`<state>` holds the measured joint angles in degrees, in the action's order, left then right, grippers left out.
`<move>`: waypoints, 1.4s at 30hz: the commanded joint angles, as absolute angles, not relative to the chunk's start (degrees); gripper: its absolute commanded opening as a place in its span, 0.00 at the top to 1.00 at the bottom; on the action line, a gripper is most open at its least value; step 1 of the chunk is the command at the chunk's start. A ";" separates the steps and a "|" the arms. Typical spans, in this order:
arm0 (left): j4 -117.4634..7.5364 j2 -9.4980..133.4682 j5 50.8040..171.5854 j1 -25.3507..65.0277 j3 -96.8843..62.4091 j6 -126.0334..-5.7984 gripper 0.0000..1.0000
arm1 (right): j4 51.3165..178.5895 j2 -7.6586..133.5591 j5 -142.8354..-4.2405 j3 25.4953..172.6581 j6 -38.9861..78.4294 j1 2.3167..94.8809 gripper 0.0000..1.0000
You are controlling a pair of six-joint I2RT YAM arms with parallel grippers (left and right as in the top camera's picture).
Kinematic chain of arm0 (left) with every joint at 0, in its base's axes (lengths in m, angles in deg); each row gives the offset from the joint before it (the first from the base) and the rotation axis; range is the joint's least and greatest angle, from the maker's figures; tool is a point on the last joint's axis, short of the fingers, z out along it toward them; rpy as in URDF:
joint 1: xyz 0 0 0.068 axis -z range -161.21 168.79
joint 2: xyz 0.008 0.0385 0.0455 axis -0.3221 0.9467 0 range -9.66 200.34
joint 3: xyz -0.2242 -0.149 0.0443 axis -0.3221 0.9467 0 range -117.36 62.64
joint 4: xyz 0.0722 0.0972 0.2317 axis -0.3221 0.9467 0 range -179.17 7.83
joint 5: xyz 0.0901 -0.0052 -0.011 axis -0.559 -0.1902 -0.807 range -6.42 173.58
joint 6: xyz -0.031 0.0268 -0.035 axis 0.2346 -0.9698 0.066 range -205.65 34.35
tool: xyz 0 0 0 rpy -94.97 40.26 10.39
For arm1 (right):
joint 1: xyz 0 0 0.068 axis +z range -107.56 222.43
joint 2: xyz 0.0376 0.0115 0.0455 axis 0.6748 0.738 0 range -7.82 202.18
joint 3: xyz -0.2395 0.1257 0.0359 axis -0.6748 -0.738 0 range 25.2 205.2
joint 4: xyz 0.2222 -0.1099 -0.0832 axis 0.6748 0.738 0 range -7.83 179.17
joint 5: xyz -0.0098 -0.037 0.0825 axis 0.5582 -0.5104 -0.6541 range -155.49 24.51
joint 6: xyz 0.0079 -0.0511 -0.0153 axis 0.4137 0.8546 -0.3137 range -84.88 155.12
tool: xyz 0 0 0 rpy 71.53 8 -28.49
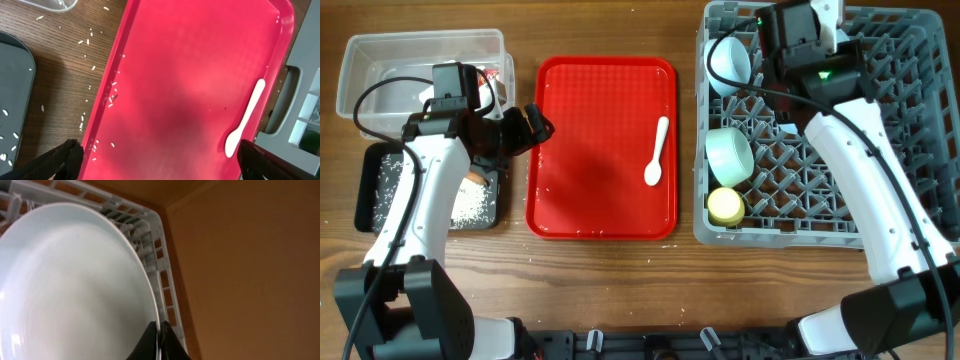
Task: Sort waste into correct bins and load items into the dishwasher rack
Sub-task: 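Stand the white plate upright in the dish rack, then grasp the white spoon on the red tray with the right gripper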
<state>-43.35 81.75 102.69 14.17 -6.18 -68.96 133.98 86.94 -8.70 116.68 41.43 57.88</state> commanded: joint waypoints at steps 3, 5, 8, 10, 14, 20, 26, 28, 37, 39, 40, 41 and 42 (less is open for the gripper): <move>-43.52 81.30 102.54 14.01 -6.92 -68.88 0.00 | 123.34 86.48 -10.78 108.11 53.14 56.24 0.96; -43.52 81.30 102.54 14.01 -6.92 -68.88 0.00 | 120.01 86.48 -11.65 105.19 53.36 55.93 0.96; -43.52 81.30 102.54 14.01 -6.92 -68.88 0.00 | 117.87 86.57 -15.26 103.33 53.21 55.87 0.95; -43.52 81.30 102.54 14.01 -6.92 -68.90 0.00 | 117.70 86.57 -22.16 103.26 52.90 55.87 0.49; -43.52 81.30 102.54 14.01 -6.92 -68.88 0.00 | 117.87 86.39 -29.97 103.31 45.29 55.87 0.09; -43.52 81.30 102.54 14.01 -6.92 -68.88 0.00 | 126.83 80.12 -57.27 107.59 30.61 56.02 0.00; -43.52 81.30 102.54 14.01 -6.92 -68.90 0.00 | 120.21 76.29 -89.44 107.57 18.10 59.34 0.00; -43.52 81.30 102.54 14.01 -6.92 -68.88 0.00 | 118.42 77.21 -86.23 107.22 16.18 61.94 0.00; -43.52 81.30 102.54 14.01 -6.92 -68.88 0.00 | 117.78 88.12 -73.81 107.22 8.29 73.00 0.14; -43.52 81.30 102.54 14.01 -6.92 -68.88 0.00 | 118.31 92.71 -70.77 107.22 6.35 74.20 0.16; -43.52 81.30 102.54 14.01 -6.92 -68.90 0.00 | 118.50 94.87 -70.51 107.22 6.43 74.44 0.16; -43.52 81.30 102.54 14.01 -6.92 -68.90 0.00 | 118.66 96.97 -70.66 107.22 6.56 74.55 0.17; -43.52 81.30 102.54 14.01 -6.92 -68.88 0.00 | 118.79 98.46 -70.66 107.22 6.72 74.64 0.20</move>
<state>-43.35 81.75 102.69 14.17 -6.18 -68.96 118.31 93.32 -73.53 107.11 8.36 74.34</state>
